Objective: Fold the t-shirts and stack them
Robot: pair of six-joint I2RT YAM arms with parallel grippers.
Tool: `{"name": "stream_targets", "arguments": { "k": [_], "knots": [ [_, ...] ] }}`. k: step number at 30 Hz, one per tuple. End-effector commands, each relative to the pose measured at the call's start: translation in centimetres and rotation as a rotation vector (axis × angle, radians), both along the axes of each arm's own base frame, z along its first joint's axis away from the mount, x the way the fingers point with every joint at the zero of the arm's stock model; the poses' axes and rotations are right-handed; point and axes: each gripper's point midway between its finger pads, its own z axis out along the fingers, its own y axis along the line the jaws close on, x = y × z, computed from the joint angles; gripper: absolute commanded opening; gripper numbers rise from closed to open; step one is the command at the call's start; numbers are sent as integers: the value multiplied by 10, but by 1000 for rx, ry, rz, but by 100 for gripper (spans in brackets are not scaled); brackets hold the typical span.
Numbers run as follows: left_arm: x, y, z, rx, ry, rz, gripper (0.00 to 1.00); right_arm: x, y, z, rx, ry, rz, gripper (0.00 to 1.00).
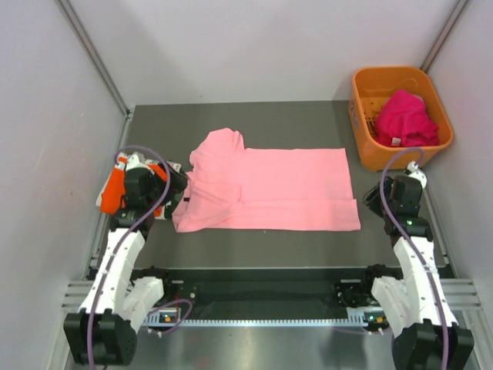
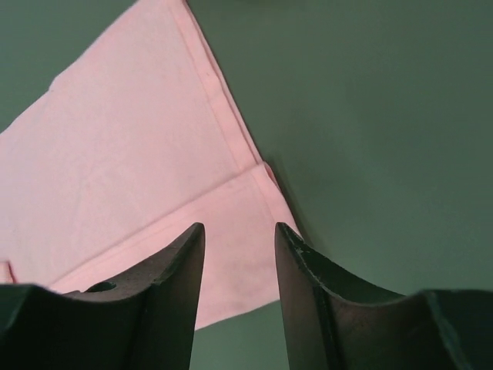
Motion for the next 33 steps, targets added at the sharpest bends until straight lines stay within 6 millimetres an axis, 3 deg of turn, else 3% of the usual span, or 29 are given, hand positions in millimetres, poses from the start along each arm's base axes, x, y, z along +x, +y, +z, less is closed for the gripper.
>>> {"name": "stream_targets", "arguments": {
  "k": [1,2,3,5,7,10,11,12,13,14,15,16,17,18,19,20,21,22,23,24,25,26,27,28,29,33],
  "knots": [
    [38,-3,25,36,-91,-60,99,28,5,41,-76,-99,82,42],
    [46,-3,14,38,-48,-59,99,33,9,45,-80,-111,97,42],
    [56,-3,23,33,-64,-57,99,39,19,52,-99,-130,135,42],
    [76,-10,22,1,-70,-75,99,52,27,64,-155,-142,142,42],
    [94,-21,32,-62,-127,-108,99,68,50,72,-209,-148,200,42],
    [132,-27,42,-121,-197,-102,99,96,66,73,-277,-115,233,39],
    [145,-27,24,-127,-153,-98,99,103,71,71,-282,-102,251,38],
    [160,-28,37,-121,-171,-103,98,110,73,69,-299,-84,266,37],
    [170,-27,35,-112,-163,-104,98,124,76,65,-312,-55,277,36],
    [182,-25,14,-95,-115,-105,98,131,78,62,-320,-37,283,35],
    [198,-25,27,-88,-138,-111,98,137,78,60,-337,-26,291,34],
    [207,-25,25,-80,-132,-113,98,149,80,56,-350,-8,294,34],
    [219,-23,7,-69,-95,-110,97,155,78,55,-364,0,288,34],
    [234,-22,21,-60,-126,-103,97,161,77,54,-383,9,289,34],
    [241,-21,17,-58,-117,-102,97,172,78,51,-394,21,287,34],
    [250,-20,-1,-51,-83,-102,97,177,75,50,-412,34,273,34],
    [263,-20,10,-44,-110,-103,98,187,74,57,-428,24,266,34],
    [270,-20,7,-38,-116,-108,98,195,72,43,-438,61,267,34],
    [278,-20,-10,-27,-92,-114,99,200,71,40,-443,73,267,34],
    [289,-19,-2,-17,-111,-119,99,209,67,44,-440,77,258,34],
    [291,-18,-12,-5,-67,-123,99,214,64,26,-439,125,260,34],
    [298,-17,-29,9,-36,-125,98,218,65,21,-438,139,262,35],
    [309,-17,-17,12,-65,-131,98,227,64,26,-440,129,257,35],
    [313,-19,-33,6,-35,-136,98,231,64,13,-446,155,264,35],
    [319,-20,-29,2,-41,-144,97,235,63,10,-451,164,263,36],
    [326,-27,-54,-12,20,-190,94,250,62,-3,-468,194,262,36]
  ]
}}
